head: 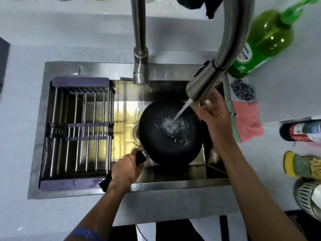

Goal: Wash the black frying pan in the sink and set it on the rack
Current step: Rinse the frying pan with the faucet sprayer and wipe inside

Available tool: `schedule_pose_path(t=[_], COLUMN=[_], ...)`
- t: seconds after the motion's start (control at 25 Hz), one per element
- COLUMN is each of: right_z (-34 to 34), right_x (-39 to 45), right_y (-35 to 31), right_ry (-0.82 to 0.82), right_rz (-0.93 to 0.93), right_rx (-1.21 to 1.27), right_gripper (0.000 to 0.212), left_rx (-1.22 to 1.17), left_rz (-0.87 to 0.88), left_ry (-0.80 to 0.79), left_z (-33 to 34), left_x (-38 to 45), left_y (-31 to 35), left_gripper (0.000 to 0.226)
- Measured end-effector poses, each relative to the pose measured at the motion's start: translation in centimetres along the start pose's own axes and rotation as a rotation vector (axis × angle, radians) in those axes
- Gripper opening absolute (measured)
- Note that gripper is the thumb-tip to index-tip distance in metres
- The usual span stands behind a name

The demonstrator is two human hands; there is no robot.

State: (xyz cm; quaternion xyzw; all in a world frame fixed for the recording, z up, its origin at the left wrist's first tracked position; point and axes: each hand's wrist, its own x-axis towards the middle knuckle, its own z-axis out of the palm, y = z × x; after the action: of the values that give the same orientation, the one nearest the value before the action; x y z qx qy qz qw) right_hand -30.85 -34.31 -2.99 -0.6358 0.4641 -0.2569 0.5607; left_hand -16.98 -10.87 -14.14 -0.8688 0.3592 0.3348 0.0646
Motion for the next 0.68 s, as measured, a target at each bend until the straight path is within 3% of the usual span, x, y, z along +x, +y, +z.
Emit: schedule_pose_path(t=[0.12, 0.24, 0.36, 0.52, 0.68], right_z=[-0.3, 0.4, -0.1, -0.6, -0.5], right_x=[0.1, 0.8, 1.0, 1.2, 1.2], right_y=[-7.2, -9.6, -9.8, -10.3, -10.5], right_ry=[-0.051, -0.047, -0.09, -0.114, -0.143], right_rz=[-0.29, -0.294, -0.258, -0.234, -0.226], right_rx=[-0.056, -0.164, -0.263, -0.308, -0.328], right_gripper=[0.041, 0.021, 0.023, 0.017, 0.018], left_rx=[0.107, 0.132, 0.095, -0.179, -0.776], left_rz=[-0.05, -0.052, 0.008, -0.003, -0.05], left_ry=[0.024, 0.01, -0.016, -0.095, -0.364], left_z=[-0.2, 0.3, -0.9, -4.6, -7.1], left_x=[-0.5, -0.6, -0.4, -0.6, -1.4], left_y=[2.4, 3.3, 2.5, 1.8, 1.1], left_gripper=[0.036, 0.038, 0.036, 0.03, 0.026])
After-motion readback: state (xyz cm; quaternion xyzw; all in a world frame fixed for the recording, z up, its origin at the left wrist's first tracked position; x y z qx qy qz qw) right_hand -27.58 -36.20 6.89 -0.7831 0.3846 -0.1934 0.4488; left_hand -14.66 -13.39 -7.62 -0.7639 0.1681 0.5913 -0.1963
